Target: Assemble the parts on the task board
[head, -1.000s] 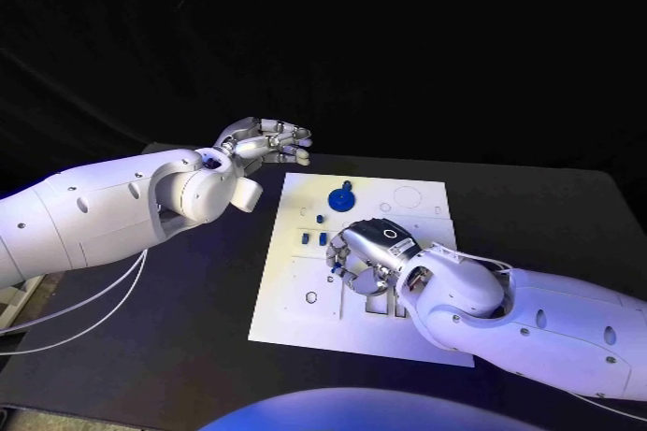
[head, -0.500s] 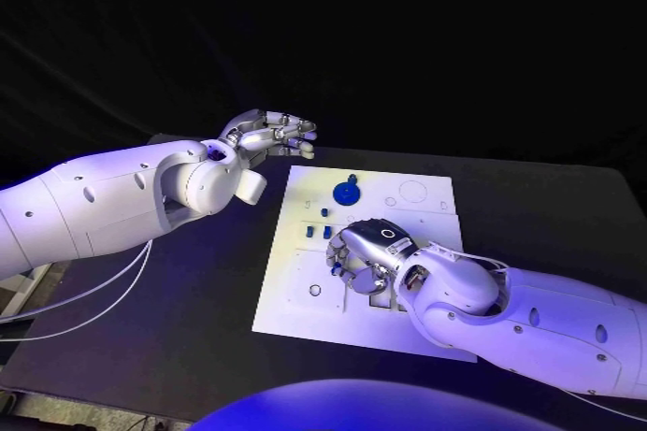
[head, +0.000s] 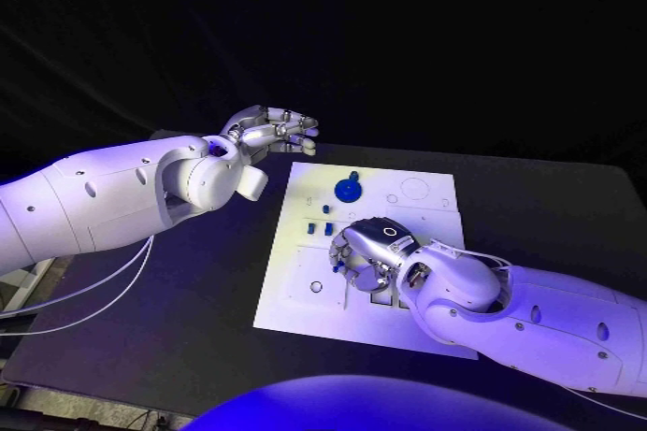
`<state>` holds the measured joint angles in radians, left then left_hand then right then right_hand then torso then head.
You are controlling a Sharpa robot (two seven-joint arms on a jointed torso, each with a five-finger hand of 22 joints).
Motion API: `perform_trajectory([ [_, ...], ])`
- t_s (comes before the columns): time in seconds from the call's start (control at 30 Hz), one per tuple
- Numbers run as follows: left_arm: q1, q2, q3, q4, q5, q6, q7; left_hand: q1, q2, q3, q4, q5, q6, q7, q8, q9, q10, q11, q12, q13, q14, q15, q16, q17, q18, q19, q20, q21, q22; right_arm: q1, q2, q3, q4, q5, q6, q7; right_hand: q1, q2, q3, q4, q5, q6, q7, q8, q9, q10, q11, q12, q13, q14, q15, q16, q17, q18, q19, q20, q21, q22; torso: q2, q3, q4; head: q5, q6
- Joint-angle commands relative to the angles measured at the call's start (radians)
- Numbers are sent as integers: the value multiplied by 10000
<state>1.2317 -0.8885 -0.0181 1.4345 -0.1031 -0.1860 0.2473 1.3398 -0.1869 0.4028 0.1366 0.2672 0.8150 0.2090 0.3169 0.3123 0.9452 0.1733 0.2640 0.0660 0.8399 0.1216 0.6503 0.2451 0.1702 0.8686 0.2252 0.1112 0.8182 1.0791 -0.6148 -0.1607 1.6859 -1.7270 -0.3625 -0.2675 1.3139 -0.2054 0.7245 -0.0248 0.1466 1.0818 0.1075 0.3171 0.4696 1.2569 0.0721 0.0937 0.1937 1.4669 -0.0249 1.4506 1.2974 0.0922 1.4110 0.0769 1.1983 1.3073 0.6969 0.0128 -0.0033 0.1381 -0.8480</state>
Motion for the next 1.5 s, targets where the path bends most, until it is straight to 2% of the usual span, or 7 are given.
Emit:
perform_trajectory([
  [0.03,10,7,7,23,-32,173,29,31,59,-67,-4,61,-71,-9,-31,2,-76,-7,-28,14,8,54,-50,2,49,60,31,-41,-9,-12,29,-5,-32,-211,287,-1,19,104,50,-20,-48,20,50,28,-7,347,-262,42,14,504,-44,30,-18,-67,-19,-26,-52,671,-3,7,6,6,-3],
  [0.83,17,9,8,48,-20,268,-106,-9,61,-143,28,69,-127,13,-41,3,-166,16,-23,18,-40,77,-89,4,41,48,45,-84,-62,-39,237,-22,-172,-248,771,65,-39,84,18,-40,-127,-85,91,-19,36,239,-215,-80,21,494,-10,17,-56,-47,-70,-4,-156,634,5,-3,-9,17,2],
  [0.93,18,4,8,51,-18,269,-116,-10,61,-150,29,69,-132,15,-41,3,-174,18,-22,19,-45,79,-93,4,40,46,46,-89,-67,-38,238,-23,-179,-205,807,124,-179,3,-61,-20,-99,-312,169,-154,30,-51,-106,-264,-25,478,80,-5,-116,-38,-114,57,-247,606,3,0,-6,15,-20],
  [1.07,20,1,8,50,-19,278,-126,-4,67,-156,28,76,-139,15,-41,4,-189,22,-19,20,-57,83,-101,5,38,42,49,-98,-78,-37,235,-24,-204,-152,705,180,-497,-260,-265,44,296,-545,263,-329,22,-558,55,-329,-153,436,220,-63,-266,-1,-205,185,-458,524,-9,-2,-3,30,-24],
  [1.13,20,4,8,53,-21,292,-123,119,153,-134,-24,397,-164,15,-25,16,-258,31,26,32,-91,92,-130,20,38,44,56,-145,-144,-37,226,-24,-217,-128,588,203,-679,-424,-410,100,374,-699,335,-455,-10,-930,149,-329,-256,410,305,-97,-349,27,-268,259,-613,456,-14,-7,-3,31,-28],
  [1.23,21,13,8,55,-24,301,-121,135,162,-133,-32,466,-170,15,-22,18,-268,33,39,34,-93,93,-134,24,38,48,56,-152,-157,-36,211,-25,-214,-91,395,236,-794,-573,-611,128,347,-918,439,-642,-91,-1334,254,-308,-373,382,391,-128,-432,67,-355,349,-833,356,-9,-5,-5,49,-42],
  [1.5,23,7,8,49,-20,300,-133,127,150,-149,-30,479,-182,24,-24,18,-275,35,47,36,-98,96,-138,26,37,47,58,-158,-166,-29,5,-24,-33,-62,-72,221,-875,-637,-904,179,649,-1076,410,-805,-183,-1360,236,-196,-410,383,387,-111,-428,69,-306,382,-804,377,-5,6,1,63,-38],
])
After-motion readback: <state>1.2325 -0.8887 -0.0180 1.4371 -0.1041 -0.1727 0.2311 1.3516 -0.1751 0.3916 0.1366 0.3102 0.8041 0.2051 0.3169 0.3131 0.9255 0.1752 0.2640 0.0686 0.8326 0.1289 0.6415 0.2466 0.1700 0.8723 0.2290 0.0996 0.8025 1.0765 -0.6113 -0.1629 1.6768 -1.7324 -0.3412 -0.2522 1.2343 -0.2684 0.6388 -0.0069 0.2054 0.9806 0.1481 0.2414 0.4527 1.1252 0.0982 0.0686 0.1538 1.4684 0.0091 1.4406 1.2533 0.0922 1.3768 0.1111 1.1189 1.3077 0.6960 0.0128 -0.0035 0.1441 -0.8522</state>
